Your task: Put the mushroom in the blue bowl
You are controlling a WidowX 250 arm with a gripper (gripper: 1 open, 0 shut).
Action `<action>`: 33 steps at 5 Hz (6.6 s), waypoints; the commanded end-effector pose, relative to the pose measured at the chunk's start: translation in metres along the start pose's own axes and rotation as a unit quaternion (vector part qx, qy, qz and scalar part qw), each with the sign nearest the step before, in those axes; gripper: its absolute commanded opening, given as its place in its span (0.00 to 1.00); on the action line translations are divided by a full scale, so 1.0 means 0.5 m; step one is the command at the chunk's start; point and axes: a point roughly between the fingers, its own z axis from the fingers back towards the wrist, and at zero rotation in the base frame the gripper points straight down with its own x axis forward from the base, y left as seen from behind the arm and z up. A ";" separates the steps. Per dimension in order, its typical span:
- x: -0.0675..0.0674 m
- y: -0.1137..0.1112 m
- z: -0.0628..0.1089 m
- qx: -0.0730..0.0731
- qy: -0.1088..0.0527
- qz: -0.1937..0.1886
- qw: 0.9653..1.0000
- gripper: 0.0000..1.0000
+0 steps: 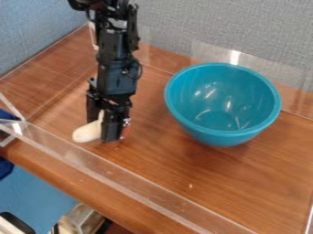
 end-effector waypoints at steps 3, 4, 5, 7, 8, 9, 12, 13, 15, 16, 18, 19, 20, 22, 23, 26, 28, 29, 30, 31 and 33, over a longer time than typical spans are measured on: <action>0.003 -0.009 0.078 0.034 -0.027 0.002 0.999 0.00; 0.005 -0.021 0.105 0.045 -0.023 0.001 0.999 0.00; 0.010 -0.054 0.184 0.073 -0.026 -0.002 0.997 0.00; 0.067 -0.148 0.308 0.111 -0.041 -0.042 0.992 0.00; 0.120 -0.180 0.300 0.118 -0.037 -0.070 0.990 0.00; 0.164 -0.230 0.280 0.125 -0.022 -0.105 0.986 0.00; 0.209 -0.157 0.256 0.112 -0.014 -0.089 0.990 0.00; 0.220 -0.133 0.249 0.109 -0.014 -0.085 0.990 0.00; 0.233 -0.119 0.234 0.106 -0.016 -0.088 0.990 0.00; 0.238 -0.114 0.226 0.104 -0.017 -0.090 0.990 0.00; 0.244 -0.110 0.216 0.101 -0.021 -0.095 0.990 0.00; 0.247 -0.107 0.210 0.099 -0.022 -0.097 0.990 0.00; 0.247 -0.107 0.209 0.097 -0.026 -0.099 0.990 0.00; 0.245 -0.112 0.193 0.094 -0.024 -0.108 0.989 0.00; 0.246 -0.118 0.180 0.091 -0.019 -0.115 0.989 0.00; 0.260 -0.131 0.142 0.082 -0.001 -0.135 0.988 0.00; 0.261 -0.137 0.124 0.074 0.009 -0.138 0.988 1.00; 0.255 -0.141 0.128 0.075 0.012 -0.136 0.988 1.00; 0.249 -0.146 0.132 0.075 0.016 -0.134 0.988 1.00; 0.244 -0.150 0.134 0.074 0.020 -0.133 0.988 1.00; 0.235 -0.158 0.137 0.072 0.029 -0.130 0.988 1.00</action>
